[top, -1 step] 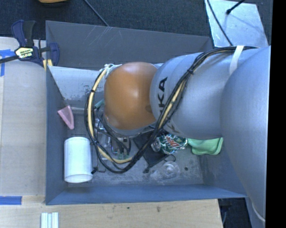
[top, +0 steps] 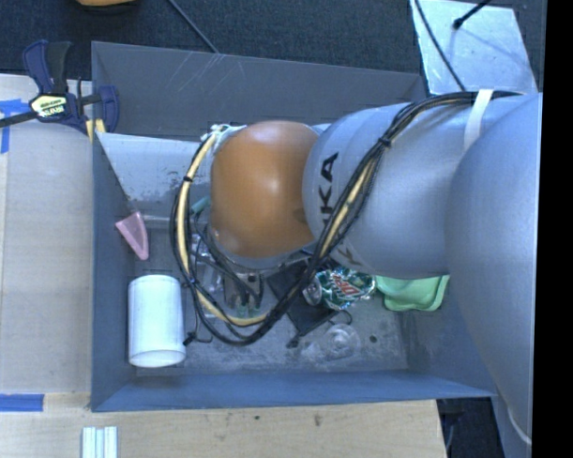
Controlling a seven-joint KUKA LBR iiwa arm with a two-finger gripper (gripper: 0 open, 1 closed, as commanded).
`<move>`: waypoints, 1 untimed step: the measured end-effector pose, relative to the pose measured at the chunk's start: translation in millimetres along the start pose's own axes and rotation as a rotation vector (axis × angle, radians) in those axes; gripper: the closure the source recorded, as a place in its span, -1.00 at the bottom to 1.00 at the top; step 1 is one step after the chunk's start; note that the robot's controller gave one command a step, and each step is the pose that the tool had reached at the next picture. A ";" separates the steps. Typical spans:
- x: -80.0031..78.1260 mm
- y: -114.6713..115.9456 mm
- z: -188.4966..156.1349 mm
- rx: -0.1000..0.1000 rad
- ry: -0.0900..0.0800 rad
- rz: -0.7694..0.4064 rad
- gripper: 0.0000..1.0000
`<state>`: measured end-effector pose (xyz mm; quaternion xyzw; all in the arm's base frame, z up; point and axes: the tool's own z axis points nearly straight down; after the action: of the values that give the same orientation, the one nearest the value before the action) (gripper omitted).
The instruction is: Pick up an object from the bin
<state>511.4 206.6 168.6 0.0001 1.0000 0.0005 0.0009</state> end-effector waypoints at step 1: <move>-32.0 -7.2 31.6 -0.003 -0.008 -0.096 -1.00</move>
Offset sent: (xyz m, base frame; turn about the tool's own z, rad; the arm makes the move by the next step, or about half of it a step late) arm 0.0387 -0.0543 -0.0487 -0.1608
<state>543.4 199.4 137.0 -0.0478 0.9988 0.0017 0.0049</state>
